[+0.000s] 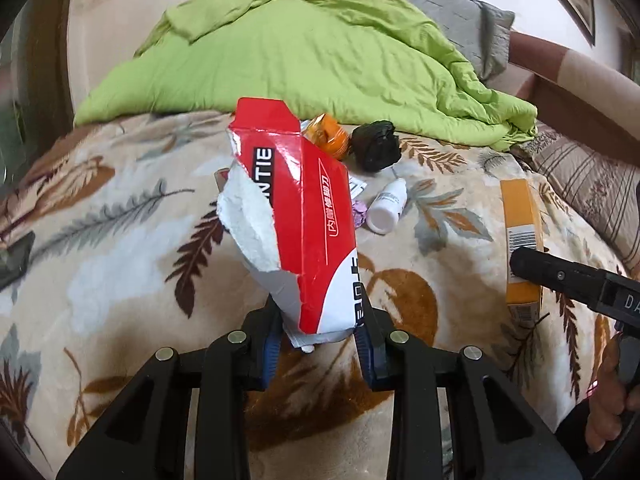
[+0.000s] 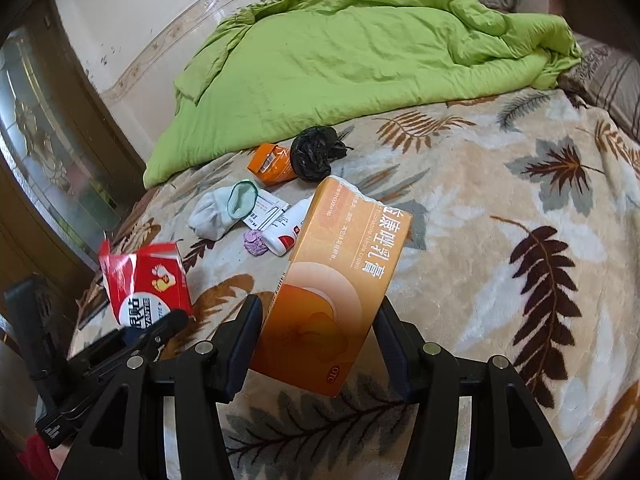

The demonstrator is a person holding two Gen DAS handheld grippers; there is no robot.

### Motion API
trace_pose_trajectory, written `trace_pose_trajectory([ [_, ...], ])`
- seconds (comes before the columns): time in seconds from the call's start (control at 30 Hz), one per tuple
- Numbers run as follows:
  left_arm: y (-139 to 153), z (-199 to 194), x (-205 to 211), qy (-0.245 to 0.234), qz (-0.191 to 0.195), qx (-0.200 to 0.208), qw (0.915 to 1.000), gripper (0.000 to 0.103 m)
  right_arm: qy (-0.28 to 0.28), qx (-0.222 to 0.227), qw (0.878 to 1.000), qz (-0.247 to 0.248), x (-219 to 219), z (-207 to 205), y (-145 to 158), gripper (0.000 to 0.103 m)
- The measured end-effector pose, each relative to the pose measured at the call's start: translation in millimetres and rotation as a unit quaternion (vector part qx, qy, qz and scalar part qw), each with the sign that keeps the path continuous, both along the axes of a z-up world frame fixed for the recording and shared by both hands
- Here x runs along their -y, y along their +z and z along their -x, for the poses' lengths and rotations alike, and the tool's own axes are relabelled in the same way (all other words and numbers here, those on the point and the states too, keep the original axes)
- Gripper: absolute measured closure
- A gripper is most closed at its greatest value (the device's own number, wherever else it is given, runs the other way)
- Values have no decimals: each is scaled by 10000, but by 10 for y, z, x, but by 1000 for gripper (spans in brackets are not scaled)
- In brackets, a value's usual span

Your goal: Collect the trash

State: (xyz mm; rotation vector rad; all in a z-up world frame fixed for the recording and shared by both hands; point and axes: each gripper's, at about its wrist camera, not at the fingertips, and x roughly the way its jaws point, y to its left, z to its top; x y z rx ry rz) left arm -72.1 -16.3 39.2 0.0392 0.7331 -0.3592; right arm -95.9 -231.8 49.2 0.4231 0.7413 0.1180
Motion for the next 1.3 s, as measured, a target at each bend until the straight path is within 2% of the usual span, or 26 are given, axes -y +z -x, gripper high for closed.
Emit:
trace_pose_trajectory([
  [0.17,15,15,9,37,-82,117,9999,72,85,42,9997,226,-78,10,19,42],
  [0.5,35,46,45,339,-589,481,9965,72,206,52,9987,460,-167,6,18,42],
  [1.3,33,26,6,372,-617,470,9963,72,125,-5,9989,448,-141,0,6,42],
])
